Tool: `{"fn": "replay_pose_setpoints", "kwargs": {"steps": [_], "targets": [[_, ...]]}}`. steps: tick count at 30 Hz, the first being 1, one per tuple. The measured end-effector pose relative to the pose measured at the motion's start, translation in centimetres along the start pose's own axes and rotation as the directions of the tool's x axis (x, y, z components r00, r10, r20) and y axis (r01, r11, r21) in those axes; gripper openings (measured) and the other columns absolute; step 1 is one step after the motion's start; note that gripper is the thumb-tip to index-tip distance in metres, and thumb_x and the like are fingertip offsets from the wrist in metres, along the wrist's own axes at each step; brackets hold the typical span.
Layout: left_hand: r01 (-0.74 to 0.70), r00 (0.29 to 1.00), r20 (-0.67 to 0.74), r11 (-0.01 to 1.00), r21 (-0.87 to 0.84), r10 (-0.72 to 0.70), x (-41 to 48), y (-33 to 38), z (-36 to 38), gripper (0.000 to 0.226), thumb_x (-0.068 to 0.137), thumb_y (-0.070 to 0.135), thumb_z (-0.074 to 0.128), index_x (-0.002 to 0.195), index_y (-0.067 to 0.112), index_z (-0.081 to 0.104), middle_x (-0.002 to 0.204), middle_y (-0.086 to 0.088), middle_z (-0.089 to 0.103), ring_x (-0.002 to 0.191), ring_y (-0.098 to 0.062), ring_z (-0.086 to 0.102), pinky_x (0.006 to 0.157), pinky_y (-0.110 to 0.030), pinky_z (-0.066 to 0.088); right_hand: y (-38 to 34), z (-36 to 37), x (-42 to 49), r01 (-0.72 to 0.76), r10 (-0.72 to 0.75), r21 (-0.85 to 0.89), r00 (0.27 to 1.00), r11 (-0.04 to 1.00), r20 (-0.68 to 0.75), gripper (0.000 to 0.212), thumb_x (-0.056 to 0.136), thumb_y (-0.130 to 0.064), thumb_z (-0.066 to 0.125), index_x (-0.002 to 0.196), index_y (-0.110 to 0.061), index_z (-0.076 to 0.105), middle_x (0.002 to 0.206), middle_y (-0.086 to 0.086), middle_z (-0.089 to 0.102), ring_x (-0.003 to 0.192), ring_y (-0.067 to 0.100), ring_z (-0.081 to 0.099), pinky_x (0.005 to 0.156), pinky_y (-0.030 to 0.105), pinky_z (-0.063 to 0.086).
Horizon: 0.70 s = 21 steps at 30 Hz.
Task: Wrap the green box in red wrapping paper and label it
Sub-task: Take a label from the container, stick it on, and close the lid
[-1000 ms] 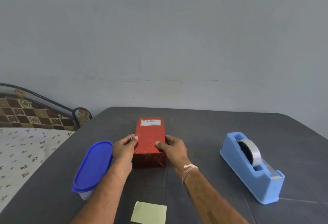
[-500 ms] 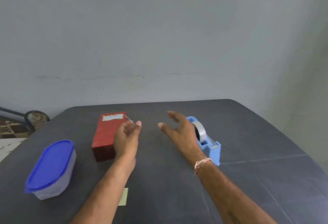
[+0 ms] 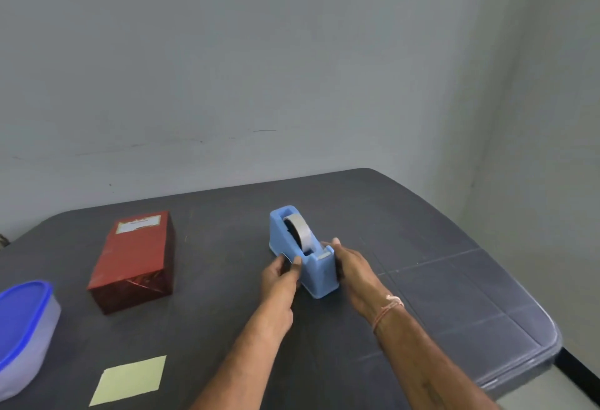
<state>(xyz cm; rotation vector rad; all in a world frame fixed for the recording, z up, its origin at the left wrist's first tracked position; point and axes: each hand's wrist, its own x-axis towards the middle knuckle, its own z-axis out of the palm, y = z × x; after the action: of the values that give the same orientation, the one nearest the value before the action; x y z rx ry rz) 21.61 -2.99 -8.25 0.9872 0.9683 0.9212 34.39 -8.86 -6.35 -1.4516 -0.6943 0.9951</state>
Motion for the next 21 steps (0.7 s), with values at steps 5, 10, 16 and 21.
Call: {"fn": "replay_pose_setpoints", "kwargs": {"steps": [5,10,16,21], "targets": [[-0.015,1.000,-0.012,0.999,0.043,0.015,-0.7,-0.7,1.5,0.018,0.102,0.014,0.063,0.105,0.029,0.073,0.107,0.003,0.078,0.107,-0.020,0.071,0.100,-0.043,0.056,0.4,-0.6,-0.4,-0.046,0.046,-0.011,0.999,0.999,-0.012,0.040,0.110,-0.036,0.042,0.108,-0.018,0.078,0.101,0.005,0.080,0.085,0.013,0.071,0.072,0.024,0.053],[0.003,0.993,0.117,0.999,0.037,-0.008,-2.8,-1.9,5.7,0.019,0.102,0.013,0.062,0.108,0.028,0.073,0.107,0.003,0.079,0.108,-0.020,0.071,0.102,-0.044,0.055,0.3,-5.0,-2.5,-0.042,0.048,0.037,0.987,0.998,-0.155,0.036,0.109,-0.032,0.044,0.110,-0.016,0.077,0.104,0.009,0.079,0.087,0.017,0.070,0.071,0.026,0.051],[-0.001,0.973,0.230,0.998,0.059,-0.012,-4.6,-3.5,10.2,0.019,0.100,0.015,0.065,0.111,0.028,0.073,0.111,0.005,0.078,0.110,-0.018,0.071,0.103,-0.046,0.054,1.0,-10.5,-4.9,-0.005,0.027,0.098,0.975,0.995,-0.219,0.041,0.110,-0.035,0.041,0.114,-0.013,0.076,0.107,0.012,0.078,0.097,0.024,0.072,0.089,0.038,0.057],[0.000,0.973,0.232,0.998,0.070,-0.016,-5.0,-3.0,9.3,0.020,0.099,0.017,0.068,0.117,0.023,0.072,0.109,0.003,0.078,0.106,-0.017,0.073,0.092,-0.035,0.060,0.8,-10.3,-4.9,-0.012,0.041,0.122,0.969,0.992,-0.242,0.039,0.108,-0.036,0.046,0.110,-0.011,0.075,0.102,0.011,0.078,0.094,0.026,0.072,0.089,0.042,0.057]]}}
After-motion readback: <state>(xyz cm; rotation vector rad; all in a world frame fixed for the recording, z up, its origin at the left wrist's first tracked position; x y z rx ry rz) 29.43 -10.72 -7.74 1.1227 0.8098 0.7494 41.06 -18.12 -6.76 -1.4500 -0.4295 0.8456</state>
